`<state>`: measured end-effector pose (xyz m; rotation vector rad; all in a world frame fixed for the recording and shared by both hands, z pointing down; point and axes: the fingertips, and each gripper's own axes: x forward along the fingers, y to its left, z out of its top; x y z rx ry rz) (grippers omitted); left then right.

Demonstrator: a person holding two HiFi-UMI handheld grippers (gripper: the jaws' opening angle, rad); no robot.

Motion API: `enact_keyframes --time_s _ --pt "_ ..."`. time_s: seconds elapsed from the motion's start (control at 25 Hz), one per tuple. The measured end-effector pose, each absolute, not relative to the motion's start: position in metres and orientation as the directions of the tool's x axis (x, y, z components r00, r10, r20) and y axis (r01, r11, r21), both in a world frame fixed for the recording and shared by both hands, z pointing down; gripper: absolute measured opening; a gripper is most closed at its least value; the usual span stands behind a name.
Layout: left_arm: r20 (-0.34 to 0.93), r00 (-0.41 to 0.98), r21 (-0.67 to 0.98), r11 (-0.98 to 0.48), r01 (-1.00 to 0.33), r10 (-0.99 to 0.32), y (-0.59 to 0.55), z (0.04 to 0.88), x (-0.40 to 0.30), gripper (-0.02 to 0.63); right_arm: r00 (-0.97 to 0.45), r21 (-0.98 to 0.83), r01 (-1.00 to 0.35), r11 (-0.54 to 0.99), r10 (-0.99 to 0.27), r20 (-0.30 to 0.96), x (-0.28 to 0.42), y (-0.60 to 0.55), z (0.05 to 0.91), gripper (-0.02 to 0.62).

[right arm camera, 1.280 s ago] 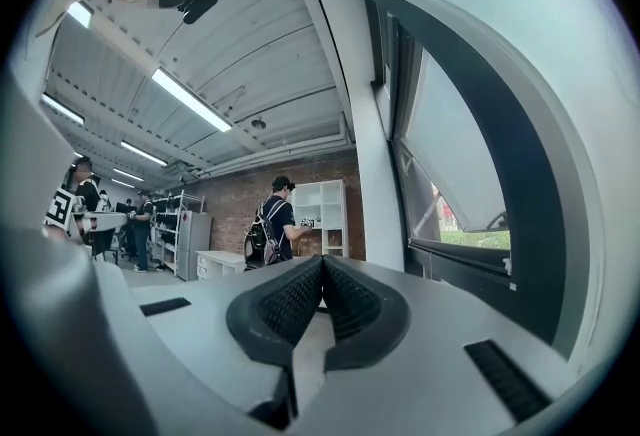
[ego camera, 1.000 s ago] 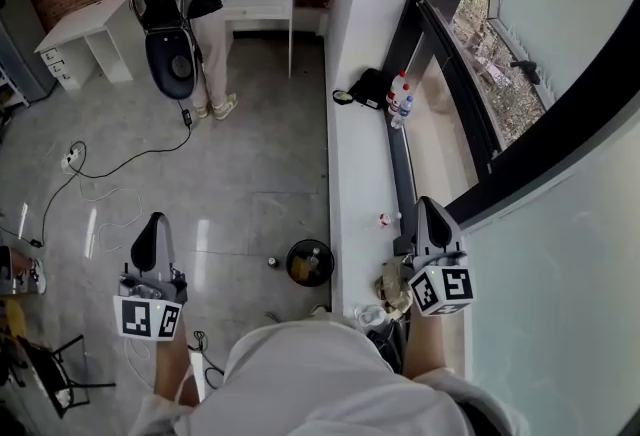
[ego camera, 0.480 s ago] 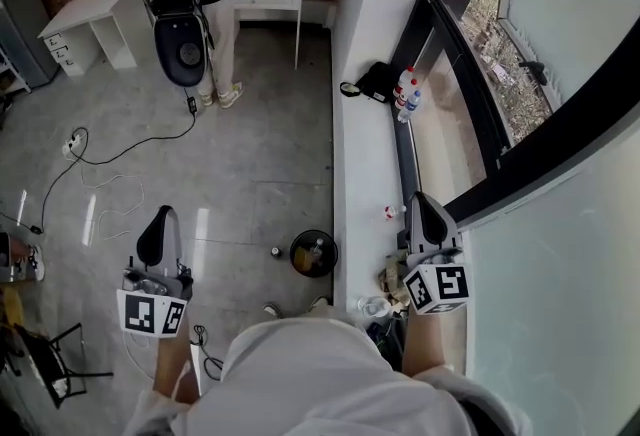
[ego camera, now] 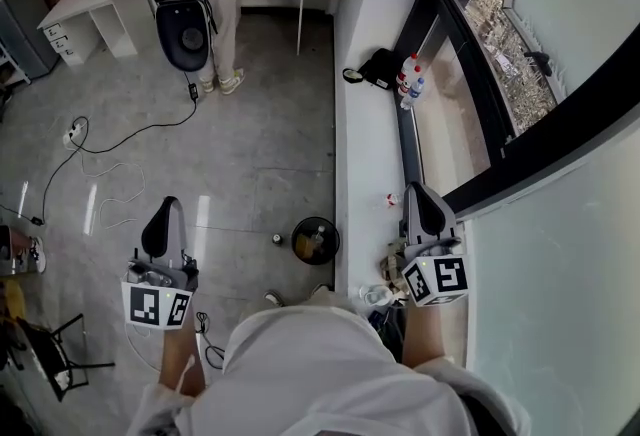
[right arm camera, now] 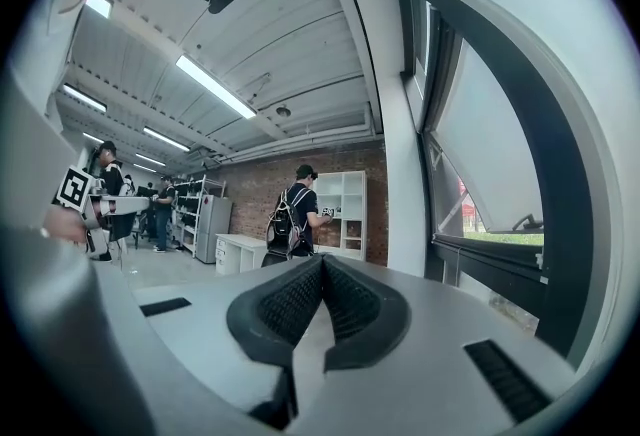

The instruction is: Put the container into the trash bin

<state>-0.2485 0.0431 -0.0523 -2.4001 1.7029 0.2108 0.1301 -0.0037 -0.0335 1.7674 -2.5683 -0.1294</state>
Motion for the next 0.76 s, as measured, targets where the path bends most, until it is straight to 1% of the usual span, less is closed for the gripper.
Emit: enact_keyframes --time_s 0.12,0.52,0.76 --pt "-0.216 0.327 -0.046 -0.325 -0.945 -0.920 0.039 -0.045 -0.245 0.017 -0.350 0.080 -0.934 0.348 -0.936 -0.020 0.136 -0.002 -0.031 0.002" --pt "-0.226 0.349 -0.056 -0.345 -0.937 -0.910 0.024 -0.048 -0.214 0.017 -0.355 0.078 -0.933 0.353 -0.935 -0.023 0.156 -0.013 -0.025 0.002" --pt "-0.241 0.348 -0.064 -0.344 -0.937 -0.906 0.012 -0.049 -0.197 0.017 -0.361 0.079 -0.931 0.357 -0.931 -0.050 0.170 -0.029 -0.026 0.002"
